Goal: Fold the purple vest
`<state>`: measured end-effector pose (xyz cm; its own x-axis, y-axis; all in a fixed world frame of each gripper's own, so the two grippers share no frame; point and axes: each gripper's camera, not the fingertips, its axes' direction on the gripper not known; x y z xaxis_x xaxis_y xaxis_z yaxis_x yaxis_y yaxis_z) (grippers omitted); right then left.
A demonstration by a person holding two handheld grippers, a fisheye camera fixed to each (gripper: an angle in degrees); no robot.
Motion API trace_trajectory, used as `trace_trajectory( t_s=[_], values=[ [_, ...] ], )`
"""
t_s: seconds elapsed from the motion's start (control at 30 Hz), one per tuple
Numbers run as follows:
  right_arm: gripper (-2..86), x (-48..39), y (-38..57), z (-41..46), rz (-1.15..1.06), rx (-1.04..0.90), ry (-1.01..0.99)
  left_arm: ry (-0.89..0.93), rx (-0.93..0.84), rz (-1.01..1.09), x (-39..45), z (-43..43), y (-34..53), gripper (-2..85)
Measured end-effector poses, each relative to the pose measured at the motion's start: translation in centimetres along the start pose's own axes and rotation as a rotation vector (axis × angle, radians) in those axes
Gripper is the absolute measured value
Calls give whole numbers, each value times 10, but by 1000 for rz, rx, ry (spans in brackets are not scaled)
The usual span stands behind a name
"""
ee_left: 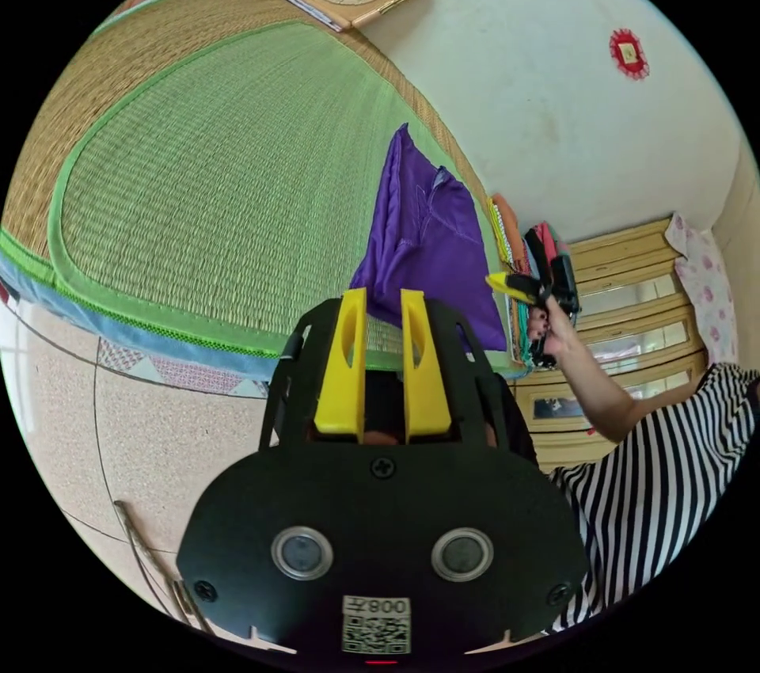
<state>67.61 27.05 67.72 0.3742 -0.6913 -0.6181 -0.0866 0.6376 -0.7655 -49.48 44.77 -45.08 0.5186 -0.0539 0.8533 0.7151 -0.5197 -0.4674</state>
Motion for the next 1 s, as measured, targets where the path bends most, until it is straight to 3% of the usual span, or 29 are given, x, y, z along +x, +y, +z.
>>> trace_trajectory(
  t_s=[0.07, 0.23, 0.37, 0.53, 0.8, 1.0],
  values=[
    [57, 32, 44, -7, 85, 28, -130, 46, -13, -34, -6, 3, -2, 91],
    [78, 63, 92, -11, 159, 63, -234, 77, -67, -81, -12, 12, -10, 113],
    [80, 77, 109, -22, 167, 123, -296, -32, 14, -35, 4, -3, -7, 103],
    [79, 79, 119, -9, 148, 100, -312, -74, 4, -13, 20, -4, 2, 88],
    [79, 76, 135, 22, 153, 71, -343, 73, -42, -180, 3, 17, 9, 58],
    [82, 64, 148, 41, 139, 45, -247, 115, -10, -218, -7, 11, 13, 10]
  ],
)
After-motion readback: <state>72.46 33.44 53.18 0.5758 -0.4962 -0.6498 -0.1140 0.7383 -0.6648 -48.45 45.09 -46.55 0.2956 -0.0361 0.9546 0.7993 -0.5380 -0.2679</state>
